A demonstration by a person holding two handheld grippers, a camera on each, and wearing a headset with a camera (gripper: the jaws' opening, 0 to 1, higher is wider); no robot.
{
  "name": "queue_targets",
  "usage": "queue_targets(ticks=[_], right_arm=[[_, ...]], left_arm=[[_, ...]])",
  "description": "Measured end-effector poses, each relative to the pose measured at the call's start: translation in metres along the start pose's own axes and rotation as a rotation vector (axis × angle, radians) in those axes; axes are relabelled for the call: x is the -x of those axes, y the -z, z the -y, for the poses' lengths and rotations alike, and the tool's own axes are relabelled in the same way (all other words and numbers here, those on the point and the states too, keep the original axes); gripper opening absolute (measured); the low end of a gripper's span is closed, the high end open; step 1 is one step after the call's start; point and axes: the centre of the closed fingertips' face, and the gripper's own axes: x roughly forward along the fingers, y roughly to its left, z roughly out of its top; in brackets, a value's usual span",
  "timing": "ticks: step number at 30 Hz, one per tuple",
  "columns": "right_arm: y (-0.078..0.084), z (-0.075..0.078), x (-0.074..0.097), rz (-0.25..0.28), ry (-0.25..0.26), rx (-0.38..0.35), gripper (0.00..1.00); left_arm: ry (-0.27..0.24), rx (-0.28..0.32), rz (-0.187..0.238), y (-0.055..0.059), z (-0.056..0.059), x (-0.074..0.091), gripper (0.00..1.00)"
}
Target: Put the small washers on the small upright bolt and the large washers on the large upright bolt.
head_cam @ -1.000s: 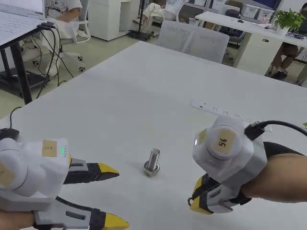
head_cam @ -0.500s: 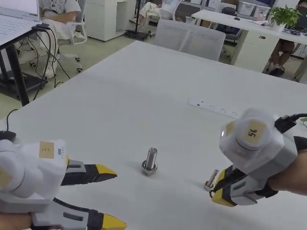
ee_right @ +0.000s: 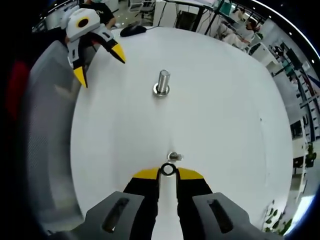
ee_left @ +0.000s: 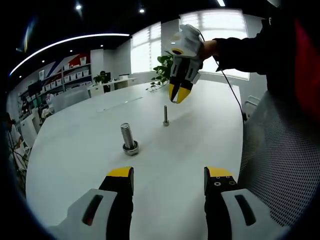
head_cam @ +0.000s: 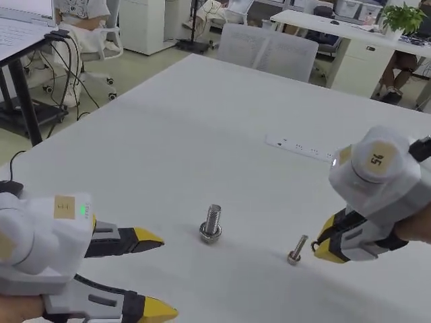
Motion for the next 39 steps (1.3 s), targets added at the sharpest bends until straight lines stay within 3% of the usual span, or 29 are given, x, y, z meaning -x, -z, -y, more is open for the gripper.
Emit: queue_targets(ticks=[9,39], right_arm=[[-0.012,0.01,-0.007,0.005,0.016,0.022,0.14],[-0.002,0.006,-0.03,-0.048,-0.034,0.02,0.14]], left_arm=[[-0.005,0.001,0.001,0.0,-0.002,0.0,0.56],[-0.009,0.01,0.001,0.004,0.0,0.0,0.56]])
